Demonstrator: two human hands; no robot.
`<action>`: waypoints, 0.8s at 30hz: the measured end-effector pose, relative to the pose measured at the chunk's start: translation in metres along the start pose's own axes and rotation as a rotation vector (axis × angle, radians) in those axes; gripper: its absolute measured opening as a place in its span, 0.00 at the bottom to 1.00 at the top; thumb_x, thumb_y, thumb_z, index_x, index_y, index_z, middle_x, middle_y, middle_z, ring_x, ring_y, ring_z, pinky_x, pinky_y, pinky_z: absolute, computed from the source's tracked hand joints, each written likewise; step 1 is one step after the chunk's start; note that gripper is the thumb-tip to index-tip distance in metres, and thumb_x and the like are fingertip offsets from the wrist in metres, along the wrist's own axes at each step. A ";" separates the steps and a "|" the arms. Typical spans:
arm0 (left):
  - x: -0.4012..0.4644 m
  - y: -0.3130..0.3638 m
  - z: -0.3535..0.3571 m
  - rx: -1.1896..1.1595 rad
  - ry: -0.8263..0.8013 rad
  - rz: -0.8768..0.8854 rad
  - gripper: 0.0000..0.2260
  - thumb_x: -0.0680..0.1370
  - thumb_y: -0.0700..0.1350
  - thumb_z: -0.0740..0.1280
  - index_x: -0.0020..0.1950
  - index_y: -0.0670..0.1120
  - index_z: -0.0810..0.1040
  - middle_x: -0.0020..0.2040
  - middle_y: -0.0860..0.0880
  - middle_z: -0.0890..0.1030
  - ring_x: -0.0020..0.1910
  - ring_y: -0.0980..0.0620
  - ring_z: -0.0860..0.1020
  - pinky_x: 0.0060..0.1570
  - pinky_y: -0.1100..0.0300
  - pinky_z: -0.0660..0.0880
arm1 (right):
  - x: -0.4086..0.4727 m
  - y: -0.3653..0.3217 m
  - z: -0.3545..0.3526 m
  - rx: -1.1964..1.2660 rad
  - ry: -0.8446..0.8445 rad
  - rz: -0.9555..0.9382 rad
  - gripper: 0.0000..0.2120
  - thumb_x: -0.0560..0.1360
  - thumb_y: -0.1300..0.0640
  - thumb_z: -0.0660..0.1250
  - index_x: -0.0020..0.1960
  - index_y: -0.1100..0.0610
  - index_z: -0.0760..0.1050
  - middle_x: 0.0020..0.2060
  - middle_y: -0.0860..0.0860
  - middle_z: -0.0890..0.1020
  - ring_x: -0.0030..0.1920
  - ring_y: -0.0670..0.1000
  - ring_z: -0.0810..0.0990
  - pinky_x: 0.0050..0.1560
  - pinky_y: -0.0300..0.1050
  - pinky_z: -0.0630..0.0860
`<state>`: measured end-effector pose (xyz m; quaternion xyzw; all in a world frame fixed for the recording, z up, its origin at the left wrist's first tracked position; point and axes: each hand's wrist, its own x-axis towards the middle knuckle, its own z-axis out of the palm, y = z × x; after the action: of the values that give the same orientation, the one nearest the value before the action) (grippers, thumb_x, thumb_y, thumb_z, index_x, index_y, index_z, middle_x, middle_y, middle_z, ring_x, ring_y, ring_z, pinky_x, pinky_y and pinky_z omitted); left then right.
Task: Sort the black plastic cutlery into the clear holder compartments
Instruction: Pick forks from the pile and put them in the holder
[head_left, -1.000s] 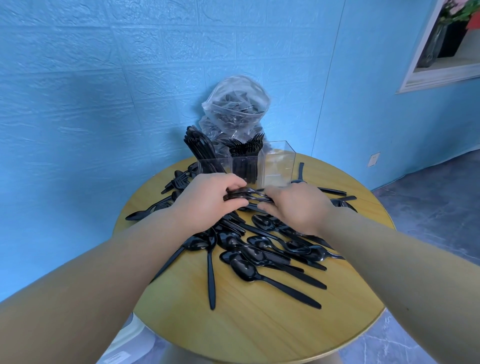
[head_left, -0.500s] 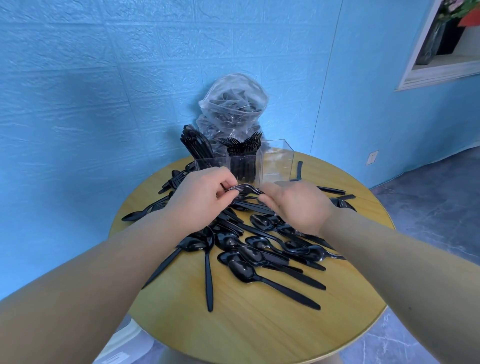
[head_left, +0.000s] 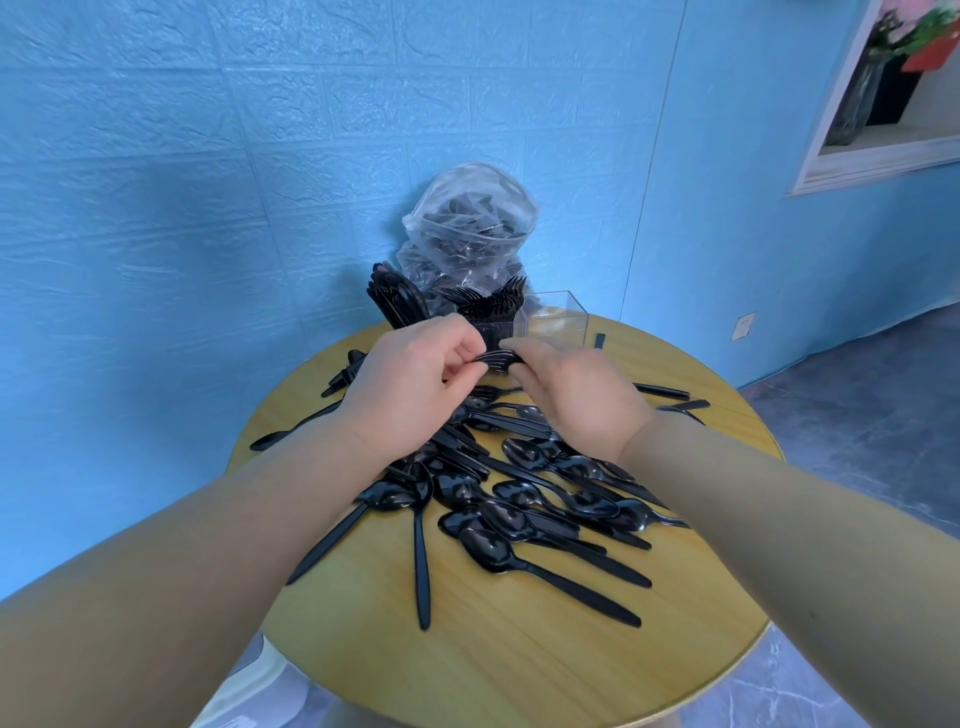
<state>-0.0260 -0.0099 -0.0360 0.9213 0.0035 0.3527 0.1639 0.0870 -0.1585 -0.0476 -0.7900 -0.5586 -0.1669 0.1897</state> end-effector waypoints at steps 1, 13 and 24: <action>0.000 0.002 -0.001 -0.001 0.008 -0.002 0.04 0.74 0.40 0.71 0.47 0.44 0.78 0.39 0.54 0.79 0.37 0.57 0.76 0.41 0.71 0.73 | 0.002 -0.001 -0.002 0.015 -0.008 0.026 0.20 0.83 0.55 0.53 0.73 0.58 0.63 0.56 0.56 0.79 0.51 0.57 0.78 0.44 0.46 0.71; 0.005 0.008 -0.010 0.044 -0.070 -0.098 0.18 0.79 0.47 0.65 0.68 0.48 0.69 0.62 0.53 0.76 0.57 0.58 0.74 0.60 0.55 0.73 | 0.013 -0.010 -0.026 0.465 0.158 0.246 0.07 0.79 0.60 0.61 0.48 0.52 0.77 0.38 0.48 0.79 0.38 0.43 0.75 0.44 0.37 0.73; 0.000 0.011 -0.013 0.083 -0.438 -0.184 0.13 0.83 0.48 0.50 0.60 0.43 0.69 0.41 0.54 0.77 0.40 0.58 0.76 0.43 0.55 0.74 | 0.021 -0.026 -0.028 1.070 0.239 0.524 0.03 0.74 0.64 0.69 0.42 0.60 0.77 0.34 0.54 0.81 0.37 0.49 0.81 0.46 0.45 0.81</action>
<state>-0.0357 -0.0166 -0.0238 0.9775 0.0664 0.1276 0.1544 0.0679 -0.1470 -0.0105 -0.6720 -0.3265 0.1017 0.6568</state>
